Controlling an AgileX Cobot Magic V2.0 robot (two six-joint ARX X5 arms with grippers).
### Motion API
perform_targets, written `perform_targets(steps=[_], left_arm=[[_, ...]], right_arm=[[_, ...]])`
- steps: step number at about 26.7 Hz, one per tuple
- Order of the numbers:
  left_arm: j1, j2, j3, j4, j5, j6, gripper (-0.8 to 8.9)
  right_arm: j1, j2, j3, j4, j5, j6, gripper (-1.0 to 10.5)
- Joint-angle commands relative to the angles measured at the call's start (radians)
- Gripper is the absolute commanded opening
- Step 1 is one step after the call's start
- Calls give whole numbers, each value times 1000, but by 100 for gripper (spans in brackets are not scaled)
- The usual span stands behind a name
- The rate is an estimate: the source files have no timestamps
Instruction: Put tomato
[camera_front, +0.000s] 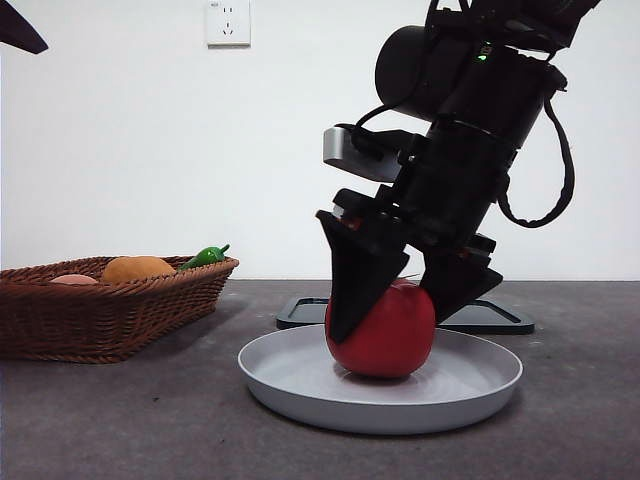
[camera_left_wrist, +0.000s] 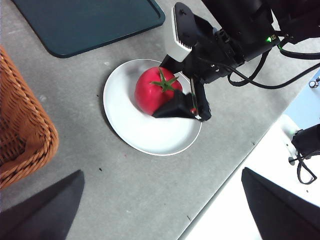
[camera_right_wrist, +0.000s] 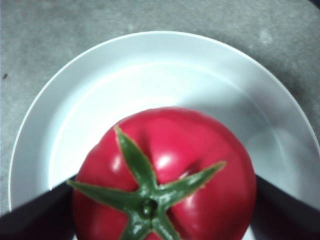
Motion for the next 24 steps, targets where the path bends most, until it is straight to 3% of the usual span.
perform_targets(steps=[1,8,13,24], left_arm=[[-3,7,16,8,5,17,496],[-3,7,16,8,5,17,496],[-3,7,16,8,5,17,496],[-3,7,16,7,5,16,496]], right_arm=[[10,18,19,5,-7,-1,252],[-10,-73,105,1,13,-2,251],[-87,-53,260,8,103,-8,252],[-250,272,539,33,74,-13,252]])
